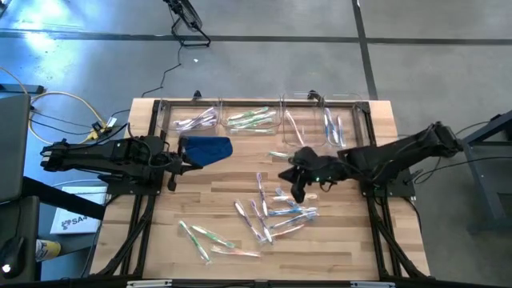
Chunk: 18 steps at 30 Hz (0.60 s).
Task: Pick & Place Toothbrushes
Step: Put the orange toothbrush into the middle right transparent bin
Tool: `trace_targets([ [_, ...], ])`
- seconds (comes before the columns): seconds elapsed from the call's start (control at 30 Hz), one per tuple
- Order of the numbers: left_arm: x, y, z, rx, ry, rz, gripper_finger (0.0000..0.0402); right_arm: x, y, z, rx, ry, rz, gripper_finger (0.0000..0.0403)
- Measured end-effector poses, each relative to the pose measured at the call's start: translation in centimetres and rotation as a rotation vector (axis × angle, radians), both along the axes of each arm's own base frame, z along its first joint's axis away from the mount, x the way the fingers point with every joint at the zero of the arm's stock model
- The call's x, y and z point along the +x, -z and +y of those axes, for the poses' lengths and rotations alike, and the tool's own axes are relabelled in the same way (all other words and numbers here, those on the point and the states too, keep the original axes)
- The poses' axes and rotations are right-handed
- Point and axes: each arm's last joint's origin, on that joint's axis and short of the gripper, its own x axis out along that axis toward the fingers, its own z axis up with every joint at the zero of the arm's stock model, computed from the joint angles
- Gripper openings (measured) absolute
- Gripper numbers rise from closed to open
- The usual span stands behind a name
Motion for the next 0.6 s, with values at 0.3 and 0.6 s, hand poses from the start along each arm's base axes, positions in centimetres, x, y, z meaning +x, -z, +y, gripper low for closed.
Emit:
trace_targets([
  [0.3,0.0,0.0,0.0,-0.074,-0.03,0.001,0.0001,2.0,2.9,1.3,0.007,0.011,0.082,0.0002],
  [0.6,0.0,0.0,0.0,-0.103,-0.038,0.001,0.0001,3.2,5.7,2.8,0.129,-0.043,0.194,0.0002],
])
